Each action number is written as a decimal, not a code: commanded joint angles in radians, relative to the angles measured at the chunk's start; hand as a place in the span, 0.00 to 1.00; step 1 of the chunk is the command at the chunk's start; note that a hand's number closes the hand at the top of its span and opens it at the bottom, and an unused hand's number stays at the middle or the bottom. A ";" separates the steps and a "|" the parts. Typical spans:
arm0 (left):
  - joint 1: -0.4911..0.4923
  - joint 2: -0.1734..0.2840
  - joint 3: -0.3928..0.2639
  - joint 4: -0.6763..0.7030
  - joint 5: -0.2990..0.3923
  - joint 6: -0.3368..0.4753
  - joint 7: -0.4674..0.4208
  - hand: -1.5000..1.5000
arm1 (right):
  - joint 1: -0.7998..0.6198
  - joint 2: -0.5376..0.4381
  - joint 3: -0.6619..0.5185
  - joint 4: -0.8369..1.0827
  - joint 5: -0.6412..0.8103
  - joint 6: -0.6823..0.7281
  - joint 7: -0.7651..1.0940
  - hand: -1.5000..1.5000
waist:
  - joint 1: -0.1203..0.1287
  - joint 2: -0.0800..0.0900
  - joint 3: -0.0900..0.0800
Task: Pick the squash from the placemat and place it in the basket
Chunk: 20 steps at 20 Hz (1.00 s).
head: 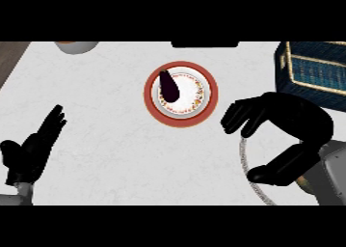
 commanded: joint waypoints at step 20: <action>-0.110 0.028 0.087 -0.032 0.063 -0.012 0.197 0.50 | 0.244 -0.639 -0.536 -0.411 0.317 0.197 -0.163 0.00 | -0.004 0.010 -0.008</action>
